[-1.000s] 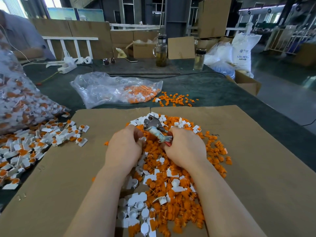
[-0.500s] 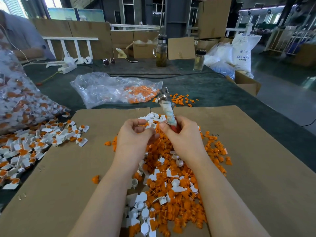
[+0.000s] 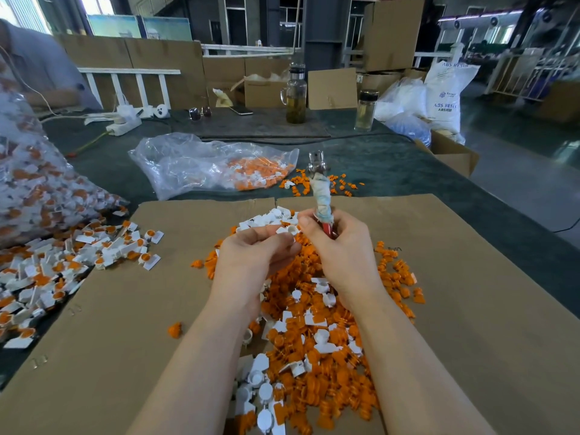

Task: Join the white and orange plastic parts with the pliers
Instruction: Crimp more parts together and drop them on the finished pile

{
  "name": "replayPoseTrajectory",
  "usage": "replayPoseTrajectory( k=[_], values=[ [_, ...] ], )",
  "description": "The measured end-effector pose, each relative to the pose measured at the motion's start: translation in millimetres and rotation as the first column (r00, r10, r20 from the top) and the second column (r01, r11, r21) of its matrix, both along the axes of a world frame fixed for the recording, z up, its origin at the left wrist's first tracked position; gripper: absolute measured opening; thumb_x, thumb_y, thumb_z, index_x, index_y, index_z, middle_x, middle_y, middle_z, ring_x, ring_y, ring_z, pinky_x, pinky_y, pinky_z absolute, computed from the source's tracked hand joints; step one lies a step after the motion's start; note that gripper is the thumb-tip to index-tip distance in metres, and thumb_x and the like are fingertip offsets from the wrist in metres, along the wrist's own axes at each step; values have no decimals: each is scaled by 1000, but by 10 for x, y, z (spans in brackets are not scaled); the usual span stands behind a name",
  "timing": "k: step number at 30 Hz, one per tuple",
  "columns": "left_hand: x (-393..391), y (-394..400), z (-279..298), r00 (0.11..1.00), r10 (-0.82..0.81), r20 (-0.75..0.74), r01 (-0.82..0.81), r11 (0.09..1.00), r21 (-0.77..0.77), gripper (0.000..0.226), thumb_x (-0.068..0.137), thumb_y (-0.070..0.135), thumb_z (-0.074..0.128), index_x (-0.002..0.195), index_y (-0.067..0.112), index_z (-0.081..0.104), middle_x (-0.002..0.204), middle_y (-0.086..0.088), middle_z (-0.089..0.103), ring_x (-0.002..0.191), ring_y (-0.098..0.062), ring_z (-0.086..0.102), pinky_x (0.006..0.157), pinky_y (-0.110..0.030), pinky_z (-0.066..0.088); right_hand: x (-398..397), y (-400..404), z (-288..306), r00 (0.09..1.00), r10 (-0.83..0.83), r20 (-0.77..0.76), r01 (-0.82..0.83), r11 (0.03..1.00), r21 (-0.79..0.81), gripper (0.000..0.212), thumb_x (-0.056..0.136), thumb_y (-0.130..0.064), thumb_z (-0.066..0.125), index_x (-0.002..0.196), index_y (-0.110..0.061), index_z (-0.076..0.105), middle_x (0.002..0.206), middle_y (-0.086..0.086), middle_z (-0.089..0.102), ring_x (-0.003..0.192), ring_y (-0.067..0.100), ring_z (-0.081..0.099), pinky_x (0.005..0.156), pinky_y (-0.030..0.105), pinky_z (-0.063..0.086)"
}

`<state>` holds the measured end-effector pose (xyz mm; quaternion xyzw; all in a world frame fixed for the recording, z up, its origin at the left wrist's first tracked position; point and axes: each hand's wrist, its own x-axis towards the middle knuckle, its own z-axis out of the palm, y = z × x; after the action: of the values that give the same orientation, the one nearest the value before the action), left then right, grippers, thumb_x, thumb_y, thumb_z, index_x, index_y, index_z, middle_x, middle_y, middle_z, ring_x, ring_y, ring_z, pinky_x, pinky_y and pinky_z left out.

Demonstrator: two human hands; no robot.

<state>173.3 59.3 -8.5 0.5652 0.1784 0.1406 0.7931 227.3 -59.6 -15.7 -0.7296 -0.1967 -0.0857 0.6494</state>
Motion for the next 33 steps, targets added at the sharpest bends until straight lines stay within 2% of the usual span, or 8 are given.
replayPoseTrajectory(
  k=[8, 12, 14, 17, 20, 22, 26, 33],
  values=[
    [-2, -27, -19, 998, -48, -36, 47, 998, -43, 6, 86, 5, 71, 89, 1, 69, 84, -17, 76, 81, -20, 75, 71, -26, 61, -18, 30, 16, 1000, 1, 2, -1, 1000, 13, 9, 88, -25, 70, 83, -28, 63, 77, -20, 67, 71, -5, 64, 61, 6, 45],
    [-13, -20, 1, 1000, -5, -2, 4, 996, -91, 7, 85, 4, 71, 90, 0, 70, 81, -18, 75, 77, -19, 75, 67, -24, 60, -1, 28, -1, 998, -38, 40, 40, 999, -37, 11, 88, -23, 70, 84, -31, 64, 73, -20, 67, 77, -6, 63, 63, 4, 44],
    [-17, -20, 11, 1000, 20, 14, -19, 995, -95, 6, 84, 3, 72, 88, 0, 71, 80, -18, 75, 75, -19, 75, 67, -24, 61, 13, 18, -14, 998, -50, 41, 53, 995, -84, 3, 89, -24, 69, 90, -25, 67, 73, -16, 67, 78, -6, 63, 63, 4, 44],
    [-22, -1, 20, 998, 61, 34, -57, 995, -84, 3, 83, 3, 73, 84, 3, 71, 78, -16, 75, 75, -19, 75, 65, -24, 60, 20, 18, -34, 993, -88, 81, 102, 977, -190, 12, 90, -30, 67, 97, -20, 67, 78, -11, 65, 78, -3, 61, 63, 8, 46],
    [-26, 12, 24, 996, 76, 48, -72, 995, -72, 3, 82, 4, 75, 81, 5, 72, 79, -15, 76, 75, -20, 75, 64, -24, 59, -4, 38, -26, 987, -121, 109, 143, 963, -229, 9, 90, -33, 67, 94, -29, 60, 83, -16, 64, 81, -3, 62, 65, 7, 46],
    [-23, 16, 24, 996, 76, 51, -72, 995, -66, 3, 82, 4, 76, 80, 5, 73, 80, -16, 76, 76, -21, 76, 65, -24, 59, -16, 53, -23, 983, -134, 127, 161, 959, -234, 10, 89, -33, 67, 96, -29, 60, 85, -16, 65, 82, 0, 63, 70, 15, 51],
    [-12, 25, 22, 995, 85, 43, -83, 995, -51, 3, 80, 4, 77, 81, 4, 74, 79, -16, 76, 75, -23, 76, 64, -25, 59, -30, 59, -8, 978, -155, 141, 183, 958, -220, 19, 89, -30, 68, 103, -18, 66, 89, -8, 68, 83, 7, 65, 76, 35, 57],
    [-22, -9, 27, 994, 84, 66, -85, 996, 25, 3, 80, 4, 77, 83, 4, 75, 77, -15, 76, 74, -23, 75, 64, -25, 60, -51, 65, -5, 965, -193, 175, 231, 946, -228, 18, 88, -30, 69, 101, -18, 65, 84, -10, 67, 77, 5, 63, 68, 30, 56]
  ],
)
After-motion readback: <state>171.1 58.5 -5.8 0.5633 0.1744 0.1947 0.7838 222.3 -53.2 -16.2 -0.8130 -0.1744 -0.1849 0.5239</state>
